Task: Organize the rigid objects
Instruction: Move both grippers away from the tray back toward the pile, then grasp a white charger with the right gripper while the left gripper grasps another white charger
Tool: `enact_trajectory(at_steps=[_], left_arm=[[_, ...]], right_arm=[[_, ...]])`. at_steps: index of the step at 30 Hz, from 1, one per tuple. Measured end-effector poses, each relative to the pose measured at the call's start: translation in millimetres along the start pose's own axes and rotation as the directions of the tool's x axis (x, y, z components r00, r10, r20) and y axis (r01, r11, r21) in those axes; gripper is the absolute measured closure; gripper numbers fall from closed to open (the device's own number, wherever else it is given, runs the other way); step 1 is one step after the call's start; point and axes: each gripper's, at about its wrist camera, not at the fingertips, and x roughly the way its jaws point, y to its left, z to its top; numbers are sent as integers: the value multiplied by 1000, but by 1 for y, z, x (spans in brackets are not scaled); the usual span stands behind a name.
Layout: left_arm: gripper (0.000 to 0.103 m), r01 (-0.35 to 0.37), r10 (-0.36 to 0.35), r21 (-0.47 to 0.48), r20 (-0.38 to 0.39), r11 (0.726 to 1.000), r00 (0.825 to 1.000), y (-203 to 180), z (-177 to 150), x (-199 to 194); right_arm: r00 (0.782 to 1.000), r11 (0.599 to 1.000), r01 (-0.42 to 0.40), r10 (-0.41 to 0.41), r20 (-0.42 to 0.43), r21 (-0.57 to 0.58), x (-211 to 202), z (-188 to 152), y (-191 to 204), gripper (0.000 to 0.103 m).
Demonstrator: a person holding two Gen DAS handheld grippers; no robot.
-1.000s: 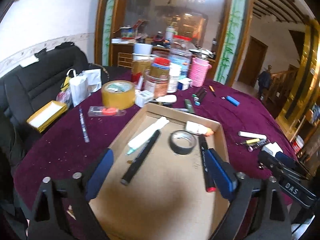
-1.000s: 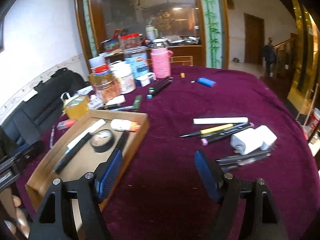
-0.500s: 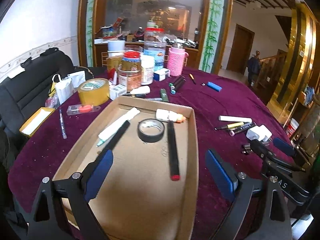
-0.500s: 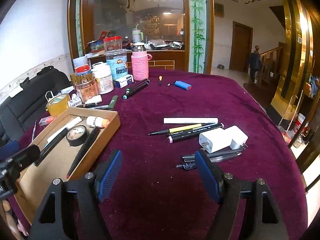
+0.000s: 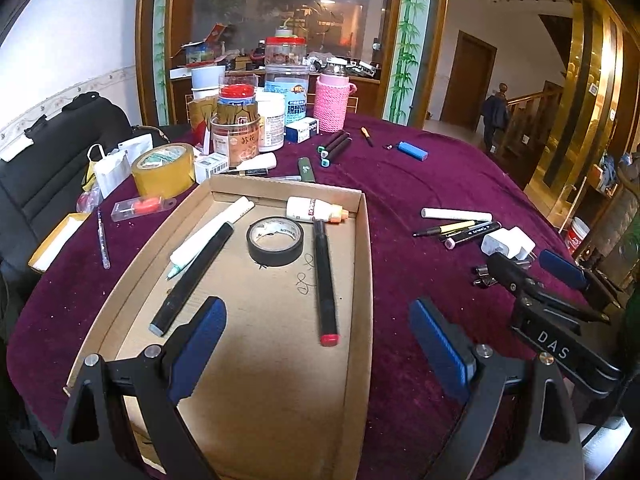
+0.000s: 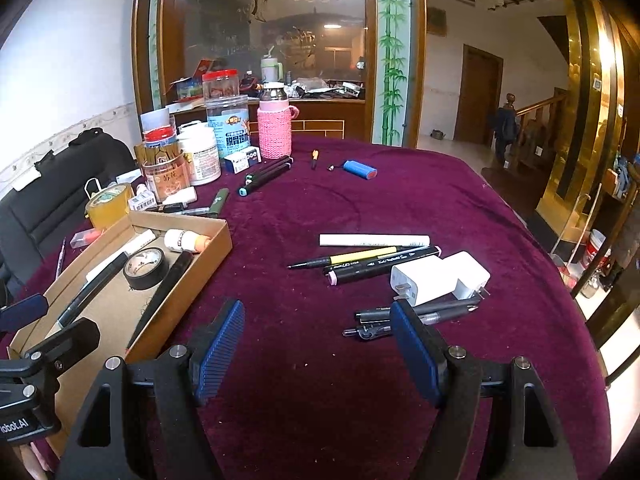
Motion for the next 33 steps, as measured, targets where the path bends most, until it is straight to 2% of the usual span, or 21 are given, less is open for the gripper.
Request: enact_trajectory(at_steps=[14,15,17,19,21,24,25,28,31,33], left_arm=[[10,28,-26,41,-43,999,999,-19,-3,15],[10,30,-28,44,-44,999,999,-20,-3,16],[10,33,-31,47,-48,998,998,-22,-3,16],[10,36,-33,50,-51,998,998,-23,-3,16],[10,39,-36,47,-46,998,998,-23,-2,14],[10,44,-43,45,-34,998,999,-25,-2,12],[10,46,-44,44,-32,998,998,-26,-1,12],[10,55,-53,42,-39,998,998,-30,0,15],[10,57,-54,58,-53,997,997,-37,0,20],[10,62,-58,64,-64,996,996,-41,-1,24]], right_arm=[[999,1000,17,-18,-39,-26,16,8,-9,21],[999,1000,10,-11,-47,-19,17,10,-12,21],[993,998,-56,59,-101,32,29,22,-33,21],[980,986,-132,145,-133,103,43,33,-59,21],[953,953,-245,271,-135,179,61,44,-96,21],[935,915,-296,337,-112,275,83,50,-140,20],[914,878,-333,390,-110,343,95,48,-159,20],[868,802,-406,488,-91,438,117,42,-180,20],[841,757,-439,536,-74,483,135,38,-188,20],[830,744,-444,551,-83,500,148,38,-188,20]])
